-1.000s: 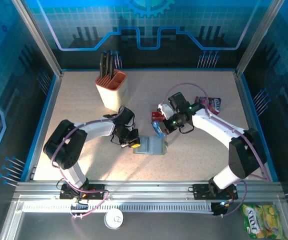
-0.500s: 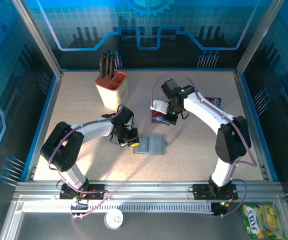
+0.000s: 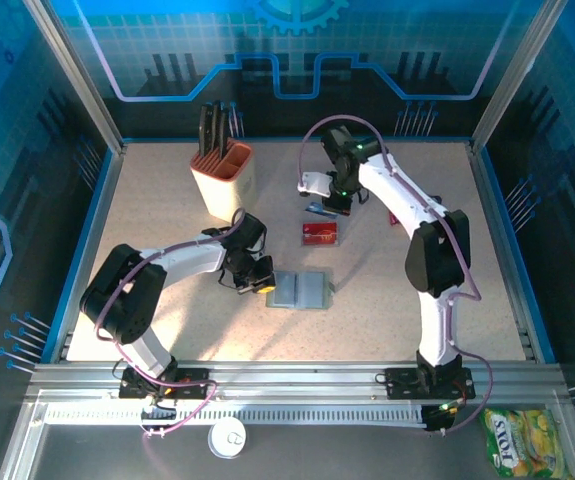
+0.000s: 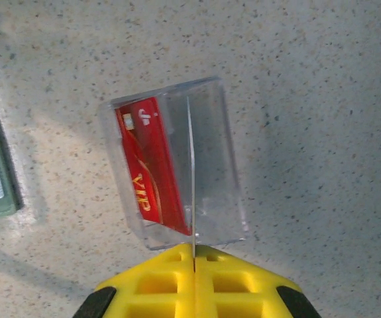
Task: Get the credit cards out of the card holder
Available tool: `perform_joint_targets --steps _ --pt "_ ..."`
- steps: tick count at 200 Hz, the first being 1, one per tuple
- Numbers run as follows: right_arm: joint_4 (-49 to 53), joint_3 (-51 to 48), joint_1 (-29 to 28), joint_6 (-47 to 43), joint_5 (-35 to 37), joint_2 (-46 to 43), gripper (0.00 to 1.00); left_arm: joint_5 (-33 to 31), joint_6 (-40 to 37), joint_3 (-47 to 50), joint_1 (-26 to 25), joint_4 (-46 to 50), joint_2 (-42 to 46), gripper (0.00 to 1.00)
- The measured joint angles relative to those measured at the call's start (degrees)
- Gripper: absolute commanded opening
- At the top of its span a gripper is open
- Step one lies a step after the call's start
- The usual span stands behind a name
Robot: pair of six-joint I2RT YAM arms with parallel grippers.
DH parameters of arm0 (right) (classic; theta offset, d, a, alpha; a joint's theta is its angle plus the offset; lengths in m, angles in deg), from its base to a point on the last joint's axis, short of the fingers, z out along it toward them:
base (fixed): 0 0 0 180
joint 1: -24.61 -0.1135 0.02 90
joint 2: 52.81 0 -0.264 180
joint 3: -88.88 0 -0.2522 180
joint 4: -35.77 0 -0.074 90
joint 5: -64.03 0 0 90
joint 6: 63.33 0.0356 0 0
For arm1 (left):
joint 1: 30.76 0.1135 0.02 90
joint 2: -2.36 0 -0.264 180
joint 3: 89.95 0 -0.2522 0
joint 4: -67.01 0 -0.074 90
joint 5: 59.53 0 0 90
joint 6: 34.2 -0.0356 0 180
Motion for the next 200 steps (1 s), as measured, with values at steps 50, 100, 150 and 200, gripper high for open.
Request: perform_joint_targets --steps 50,100,150,200 --pt "1.4 6.4 0.5 -1.6 0.0 5.6 0.0 0.0 0.0 0.3 0.1 0.0 -0.1 0.03" --pt "2.4 7.4 0.9 -2.5 0.0 8.3 0.12 0.1 0.1 1.2 0.1 -0.4 -0.1 0.02" --pt "0.7 7.4 1.1 -2.1 1.8 8.3 0.27 0.5 1.4 2.0 0.0 -2.0 -0.3 0.02" --pt "-5.2 3.9 1.1 2.2 4.1 6.8 0.27 0.7 1.6 2.7 -0.2 -3.0 -0.4 0.02"
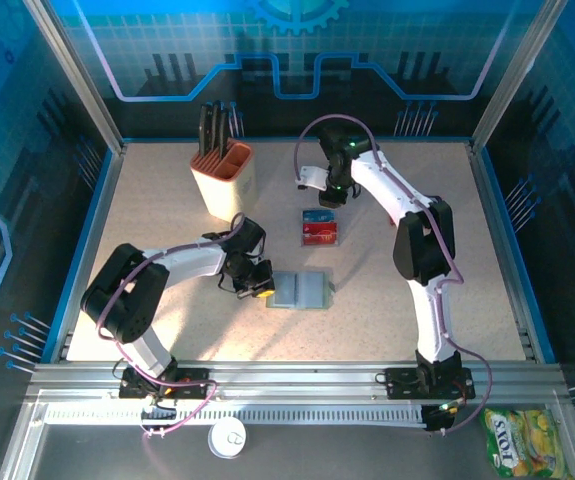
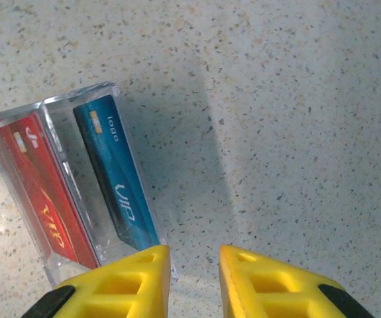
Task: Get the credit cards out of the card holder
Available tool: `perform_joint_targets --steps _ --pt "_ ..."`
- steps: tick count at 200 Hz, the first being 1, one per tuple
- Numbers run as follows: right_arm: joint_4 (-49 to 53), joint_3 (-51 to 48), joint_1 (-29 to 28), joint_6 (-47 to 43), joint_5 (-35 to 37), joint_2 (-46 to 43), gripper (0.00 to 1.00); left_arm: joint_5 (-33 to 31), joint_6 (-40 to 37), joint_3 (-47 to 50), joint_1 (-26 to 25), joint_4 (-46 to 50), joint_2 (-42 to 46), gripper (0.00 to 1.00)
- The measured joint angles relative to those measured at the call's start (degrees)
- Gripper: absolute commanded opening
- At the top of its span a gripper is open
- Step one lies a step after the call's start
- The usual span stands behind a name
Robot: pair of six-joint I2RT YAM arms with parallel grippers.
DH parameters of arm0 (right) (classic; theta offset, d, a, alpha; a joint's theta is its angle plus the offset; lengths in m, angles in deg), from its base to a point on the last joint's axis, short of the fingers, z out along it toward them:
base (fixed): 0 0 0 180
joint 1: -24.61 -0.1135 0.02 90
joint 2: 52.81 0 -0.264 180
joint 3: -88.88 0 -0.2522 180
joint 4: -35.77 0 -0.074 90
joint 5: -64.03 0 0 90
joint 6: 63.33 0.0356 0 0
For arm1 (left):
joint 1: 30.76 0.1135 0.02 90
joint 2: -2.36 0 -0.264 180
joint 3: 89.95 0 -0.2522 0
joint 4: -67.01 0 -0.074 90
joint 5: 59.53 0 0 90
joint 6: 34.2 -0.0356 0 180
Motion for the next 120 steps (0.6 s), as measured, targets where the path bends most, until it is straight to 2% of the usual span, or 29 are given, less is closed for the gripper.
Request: perform_joint_targets --steps 56,120 --pt "-6.8 -10.6 -0.6 10.4 -1.6 -9.6 0.29 0.4 0.7 0.9 -0.7 -1.6 0.0 0.02" --pt "-15.4 -25.9 -6.3 27.2 -8.6 -19.7 0.3 1.3 2.3 1.2 -0.8 -3.3 0.0 0.03"
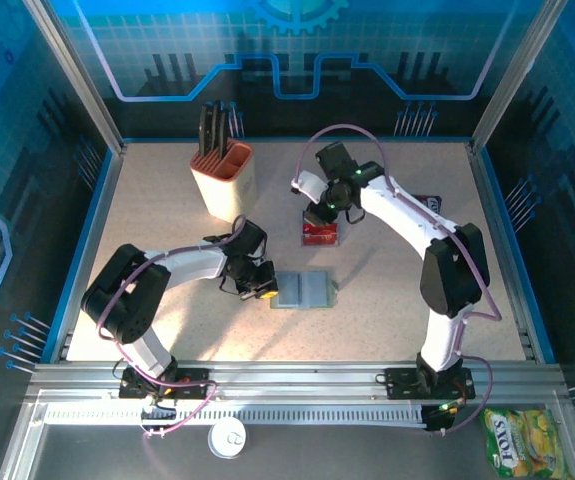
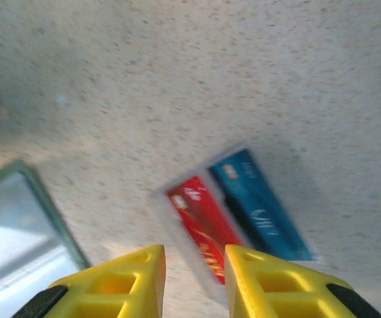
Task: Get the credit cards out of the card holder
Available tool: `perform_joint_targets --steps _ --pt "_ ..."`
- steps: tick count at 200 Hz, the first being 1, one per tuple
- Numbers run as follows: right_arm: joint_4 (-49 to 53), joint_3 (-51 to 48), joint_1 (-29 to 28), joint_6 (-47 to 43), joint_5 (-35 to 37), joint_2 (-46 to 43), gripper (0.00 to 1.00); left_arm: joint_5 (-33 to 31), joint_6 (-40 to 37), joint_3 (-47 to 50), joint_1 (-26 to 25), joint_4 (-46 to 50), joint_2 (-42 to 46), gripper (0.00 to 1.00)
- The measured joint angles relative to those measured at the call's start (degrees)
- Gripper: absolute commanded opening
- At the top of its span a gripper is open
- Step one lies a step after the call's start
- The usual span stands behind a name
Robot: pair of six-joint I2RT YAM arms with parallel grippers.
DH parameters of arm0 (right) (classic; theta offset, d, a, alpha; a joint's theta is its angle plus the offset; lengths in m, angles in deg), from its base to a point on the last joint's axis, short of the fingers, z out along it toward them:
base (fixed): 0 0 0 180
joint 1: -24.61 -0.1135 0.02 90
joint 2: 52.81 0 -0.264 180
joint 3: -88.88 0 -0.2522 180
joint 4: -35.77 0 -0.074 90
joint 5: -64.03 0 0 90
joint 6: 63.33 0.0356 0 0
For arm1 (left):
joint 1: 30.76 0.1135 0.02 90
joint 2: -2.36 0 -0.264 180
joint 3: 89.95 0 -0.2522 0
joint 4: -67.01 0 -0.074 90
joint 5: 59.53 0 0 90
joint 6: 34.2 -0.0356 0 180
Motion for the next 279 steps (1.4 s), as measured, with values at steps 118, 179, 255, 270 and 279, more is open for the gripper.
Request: perform_joint_targets --steps 118,179,255,270,279 --pt "-26.3 -29.6 -8.4 47.6 -10.3 -9.5 0.16 -0.7 -1.0 -0.1 1.2 0.8 0.4 0.0" --pt "-30.6 -34.4 -9.7 60.9 -13.6 -9.8 0.14 -0.4 -1.4 -0.1 1.2 0.9 0.2 0.0" --pt "-31.5 -37.7 -9.7 68.4 -17.0 -9.4 0.28 -0.2 -1.4 0.1 1.2 0.8 -0.2 0.0" --pt "-31.5 -37.7 -9.7 68.6 -17.9 -8.9 0.3 0.0 -1.4 0.5 1.2 0.6 -0.2 0.0" --pt "-31.4 -37.7 -9.7 68.6 -18.4 -8.3 0.3 0.2 -1.4 0.7 1.2 0.6 -0.2 0.0"
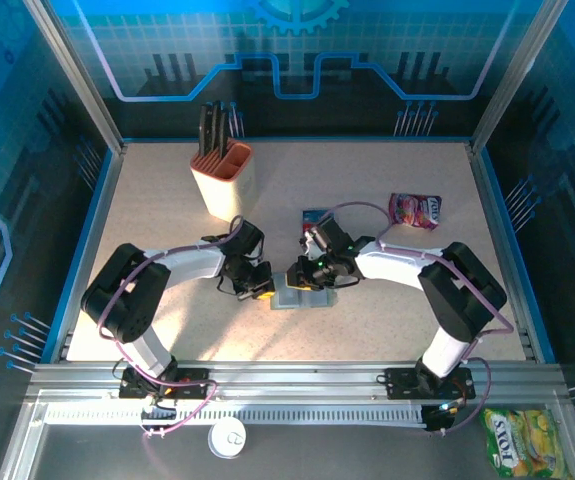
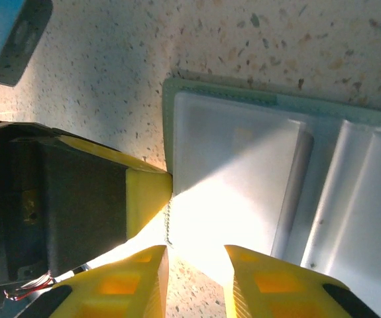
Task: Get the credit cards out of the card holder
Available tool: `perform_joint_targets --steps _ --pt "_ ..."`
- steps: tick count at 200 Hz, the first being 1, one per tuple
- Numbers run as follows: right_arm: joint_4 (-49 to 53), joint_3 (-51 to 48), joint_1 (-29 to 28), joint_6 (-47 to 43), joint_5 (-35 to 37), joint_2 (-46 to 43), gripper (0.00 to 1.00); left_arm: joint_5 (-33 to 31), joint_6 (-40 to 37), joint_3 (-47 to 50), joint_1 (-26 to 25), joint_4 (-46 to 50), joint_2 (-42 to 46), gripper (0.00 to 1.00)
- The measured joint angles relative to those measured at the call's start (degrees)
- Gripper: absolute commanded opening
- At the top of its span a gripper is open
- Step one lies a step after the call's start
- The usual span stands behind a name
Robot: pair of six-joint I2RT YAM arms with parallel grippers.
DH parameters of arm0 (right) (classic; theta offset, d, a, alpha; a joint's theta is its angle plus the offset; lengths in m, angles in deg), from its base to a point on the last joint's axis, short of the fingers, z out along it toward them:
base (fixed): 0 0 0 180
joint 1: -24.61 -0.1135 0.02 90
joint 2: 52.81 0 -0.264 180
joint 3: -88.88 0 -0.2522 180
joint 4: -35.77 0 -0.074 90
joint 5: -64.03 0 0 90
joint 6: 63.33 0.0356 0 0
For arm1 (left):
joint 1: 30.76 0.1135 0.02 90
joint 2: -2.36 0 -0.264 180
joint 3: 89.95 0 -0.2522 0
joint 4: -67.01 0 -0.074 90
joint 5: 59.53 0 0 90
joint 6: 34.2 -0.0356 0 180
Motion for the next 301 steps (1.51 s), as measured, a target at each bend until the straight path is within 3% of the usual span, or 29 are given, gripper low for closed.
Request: perform_joint_targets --steps 107,301 --pt "1.3 3.0 -0.3 0.0 -2.7 4.9 0.31 0.9 0.0 0.7 0.3 -1.1 0.0 0.0" --pt "6.1 3.3 -0.1 -1.8 1.4 4.9 0.31 0.9 0.0 0.7 0.3 -1.0 0.0 0.0"
